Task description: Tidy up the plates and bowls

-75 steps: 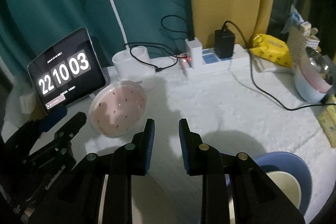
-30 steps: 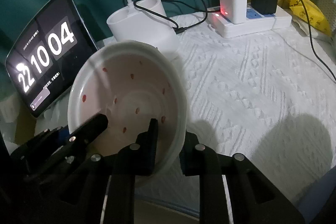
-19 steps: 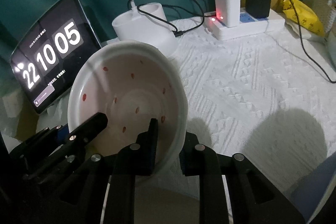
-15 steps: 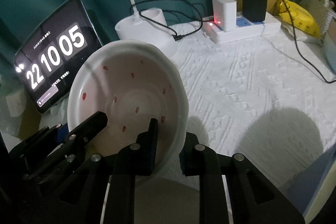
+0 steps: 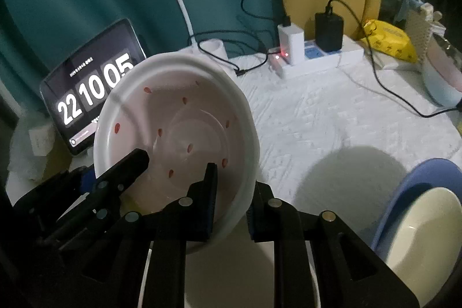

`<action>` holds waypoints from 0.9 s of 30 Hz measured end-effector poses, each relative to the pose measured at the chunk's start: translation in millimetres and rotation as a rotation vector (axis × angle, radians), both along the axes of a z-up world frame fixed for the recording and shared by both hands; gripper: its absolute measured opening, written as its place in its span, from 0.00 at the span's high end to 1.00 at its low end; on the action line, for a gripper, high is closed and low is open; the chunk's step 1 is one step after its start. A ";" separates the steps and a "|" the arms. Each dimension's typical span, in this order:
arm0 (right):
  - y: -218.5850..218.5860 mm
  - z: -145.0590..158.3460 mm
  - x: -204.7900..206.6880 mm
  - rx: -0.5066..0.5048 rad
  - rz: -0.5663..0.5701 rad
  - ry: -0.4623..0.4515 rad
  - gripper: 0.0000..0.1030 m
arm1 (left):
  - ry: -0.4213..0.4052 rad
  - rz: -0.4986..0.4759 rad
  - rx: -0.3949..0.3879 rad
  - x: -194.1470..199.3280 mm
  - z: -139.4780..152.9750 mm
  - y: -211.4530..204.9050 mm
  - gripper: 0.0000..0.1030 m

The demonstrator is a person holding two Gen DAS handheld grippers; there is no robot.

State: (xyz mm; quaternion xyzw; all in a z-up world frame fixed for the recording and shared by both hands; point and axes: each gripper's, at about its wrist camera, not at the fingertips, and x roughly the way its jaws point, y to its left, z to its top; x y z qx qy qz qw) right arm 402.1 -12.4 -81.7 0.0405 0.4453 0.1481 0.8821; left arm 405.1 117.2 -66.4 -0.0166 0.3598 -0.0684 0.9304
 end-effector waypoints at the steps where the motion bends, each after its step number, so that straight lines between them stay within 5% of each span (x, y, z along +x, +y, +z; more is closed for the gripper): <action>1: -3.3 3.9 -3.7 0.004 -0.002 -0.008 0.81 | -0.005 0.000 0.002 -4.0 2.1 -2.2 0.84; 27: -59.7 43.6 -60.4 0.051 -0.003 -0.097 0.81 | -0.068 -0.009 0.000 -60.7 44.0 -55.6 0.84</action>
